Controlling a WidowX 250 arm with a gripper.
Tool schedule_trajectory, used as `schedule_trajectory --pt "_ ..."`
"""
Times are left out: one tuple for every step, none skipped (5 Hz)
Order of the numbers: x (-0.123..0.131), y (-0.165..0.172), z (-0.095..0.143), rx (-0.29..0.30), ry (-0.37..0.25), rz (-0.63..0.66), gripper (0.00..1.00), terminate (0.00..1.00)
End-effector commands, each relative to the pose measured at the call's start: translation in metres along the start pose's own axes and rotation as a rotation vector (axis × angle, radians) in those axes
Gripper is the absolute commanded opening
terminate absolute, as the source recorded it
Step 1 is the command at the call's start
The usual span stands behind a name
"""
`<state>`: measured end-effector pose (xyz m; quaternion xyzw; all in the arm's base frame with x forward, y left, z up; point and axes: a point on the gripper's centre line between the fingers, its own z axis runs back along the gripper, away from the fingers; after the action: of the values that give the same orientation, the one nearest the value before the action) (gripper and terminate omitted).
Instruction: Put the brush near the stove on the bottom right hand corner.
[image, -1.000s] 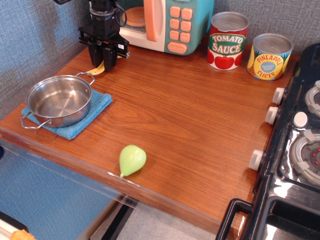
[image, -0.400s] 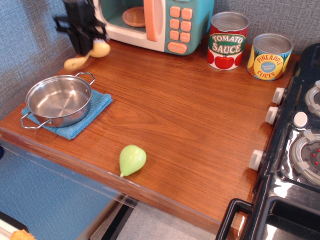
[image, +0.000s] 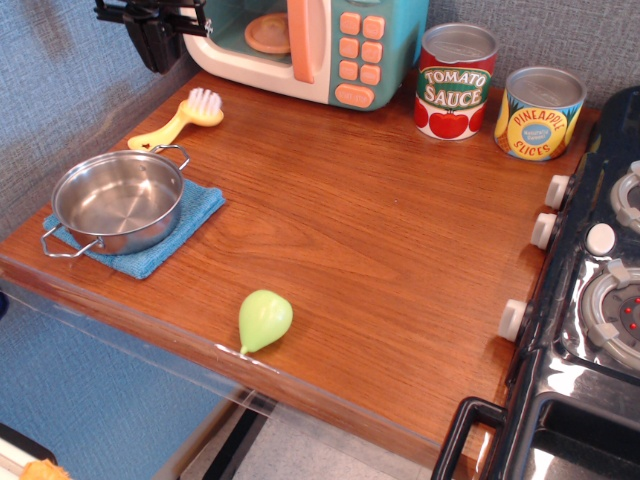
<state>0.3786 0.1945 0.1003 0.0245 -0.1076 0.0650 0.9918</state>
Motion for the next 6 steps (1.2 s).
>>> schedule_trajectory --pt "-0.007 -0.001 0.037 0.003 -0.067 -0.070 1.00 0.00" --pt "-0.007 0.014 0.023 0.009 -0.036 -0.083 1.00 0.00" --pt "-0.001 0.023 0.005 0.021 -0.005 -0.092 1.00 0.00" --pt "0.008 0.022 -0.021 0.049 0.048 -0.113 1.00 0.00" --pt "0.011 0.017 -0.043 0.062 0.098 -0.140 1.00 0.00" --pt "0.010 0.006 -0.059 0.068 0.132 -0.167 1.00 0.00"
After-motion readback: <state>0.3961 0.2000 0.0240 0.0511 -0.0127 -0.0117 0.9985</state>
